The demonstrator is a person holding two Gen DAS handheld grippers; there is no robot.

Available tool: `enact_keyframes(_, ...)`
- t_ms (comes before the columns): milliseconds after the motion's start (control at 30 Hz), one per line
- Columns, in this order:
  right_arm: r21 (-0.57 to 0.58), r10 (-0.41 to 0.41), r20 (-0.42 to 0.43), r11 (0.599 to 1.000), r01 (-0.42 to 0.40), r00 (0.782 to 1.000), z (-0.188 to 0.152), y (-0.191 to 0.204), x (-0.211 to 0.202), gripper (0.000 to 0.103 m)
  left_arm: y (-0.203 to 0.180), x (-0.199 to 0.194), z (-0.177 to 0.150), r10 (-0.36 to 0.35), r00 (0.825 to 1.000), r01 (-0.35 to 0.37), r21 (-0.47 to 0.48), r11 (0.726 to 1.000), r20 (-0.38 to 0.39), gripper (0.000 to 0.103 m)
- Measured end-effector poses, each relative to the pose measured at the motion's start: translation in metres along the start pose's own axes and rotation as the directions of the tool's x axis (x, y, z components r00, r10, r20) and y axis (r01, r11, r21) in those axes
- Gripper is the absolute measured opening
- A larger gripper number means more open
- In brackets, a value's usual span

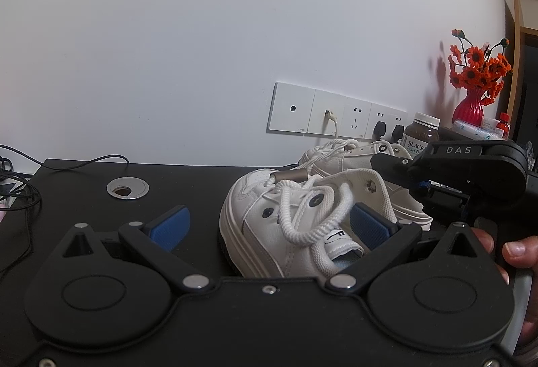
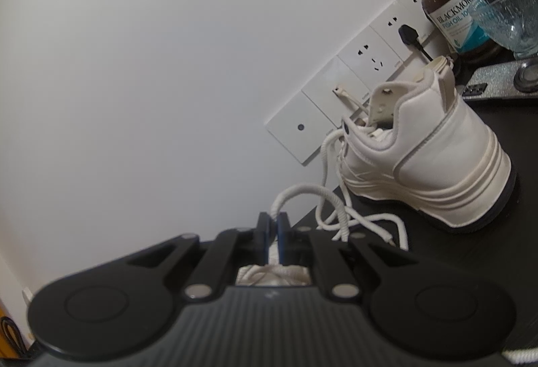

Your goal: Lace up shoes with both hands

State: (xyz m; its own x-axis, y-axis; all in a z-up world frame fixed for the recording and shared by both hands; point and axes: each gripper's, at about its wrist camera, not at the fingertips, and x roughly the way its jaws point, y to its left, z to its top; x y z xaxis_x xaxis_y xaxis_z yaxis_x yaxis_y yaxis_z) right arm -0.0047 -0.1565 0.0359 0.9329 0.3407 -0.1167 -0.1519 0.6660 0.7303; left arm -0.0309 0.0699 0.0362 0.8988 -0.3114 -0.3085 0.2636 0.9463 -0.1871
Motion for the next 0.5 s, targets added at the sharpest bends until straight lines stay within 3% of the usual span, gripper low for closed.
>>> enact_keyframes(500,-0.025,-0.050,0.065,0.998,0.052,0.997,0.0020,-0.0002,-0.0060,0.005,0.0002,0.0002,0.0006,-0.001,1.000,0.001,-0.002,1.000,-0.002,0.103)
